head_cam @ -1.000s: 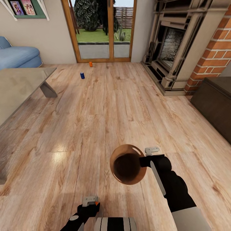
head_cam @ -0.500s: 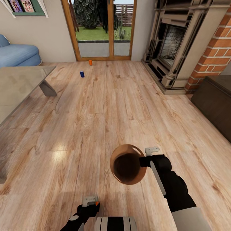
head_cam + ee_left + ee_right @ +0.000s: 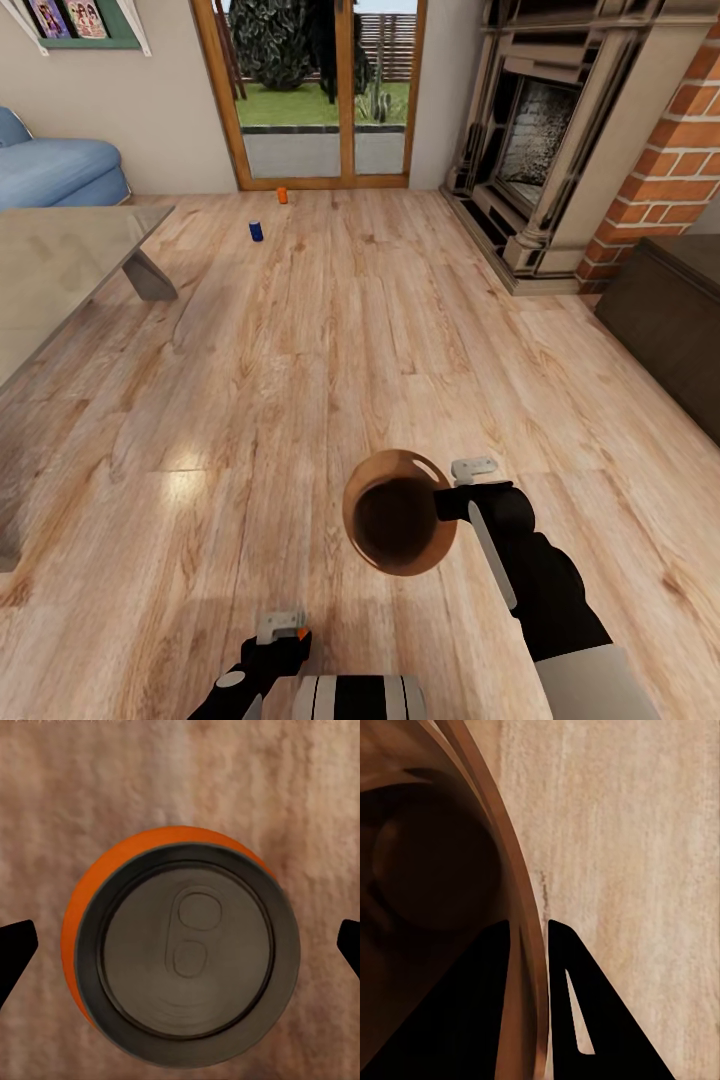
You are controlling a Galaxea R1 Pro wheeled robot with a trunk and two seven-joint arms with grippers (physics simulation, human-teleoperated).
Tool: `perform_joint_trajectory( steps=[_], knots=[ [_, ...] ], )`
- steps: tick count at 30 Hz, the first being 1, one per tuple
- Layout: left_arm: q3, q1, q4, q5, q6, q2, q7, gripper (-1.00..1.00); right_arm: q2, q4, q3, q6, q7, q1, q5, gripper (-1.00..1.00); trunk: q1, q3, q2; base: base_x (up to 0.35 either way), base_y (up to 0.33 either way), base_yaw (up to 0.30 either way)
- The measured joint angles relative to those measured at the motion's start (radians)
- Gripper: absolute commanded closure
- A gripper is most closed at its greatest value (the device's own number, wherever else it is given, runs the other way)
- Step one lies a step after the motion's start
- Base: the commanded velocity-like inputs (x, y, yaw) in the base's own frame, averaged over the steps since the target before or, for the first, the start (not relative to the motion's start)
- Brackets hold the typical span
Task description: Put the three can of soda from the living room inside the tash can in the kitchen.
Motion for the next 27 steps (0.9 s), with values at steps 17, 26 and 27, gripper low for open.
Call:
perform_joint_trajectory(
  steps=[17, 26, 27],
  knots=[
    [0.0, 0.001, -0.001, 0.003, -0.002, 0.0, 0.0, 1.0, 0.0, 0.0, 0.0, 0.0, 0.0, 0.0, -0.001, 1.0, 0.0, 0.0, 0.0, 0.0, 0.0, 0.0],
    [0.0, 0.0, -0.001, 0.004, -0.002, 0.0, 0.001, 1.0, -0.001, 0.0, 0.0, 0.0, -0.001, 0.0, 0.0, 1.0, 0.0, 0.0, 0.0, 0.0, 0.0, 0.0],
    [0.0, 0.001, -0.001, 0.004, -0.002, 0.0, 0.001, 1.0, -0.001, 0.0, 0.0, 0.0, 0.0, 0.0, 0.001, 1.0, 0.0, 0.0, 0.0, 0.0, 0.0, 0.0]
  ],
)
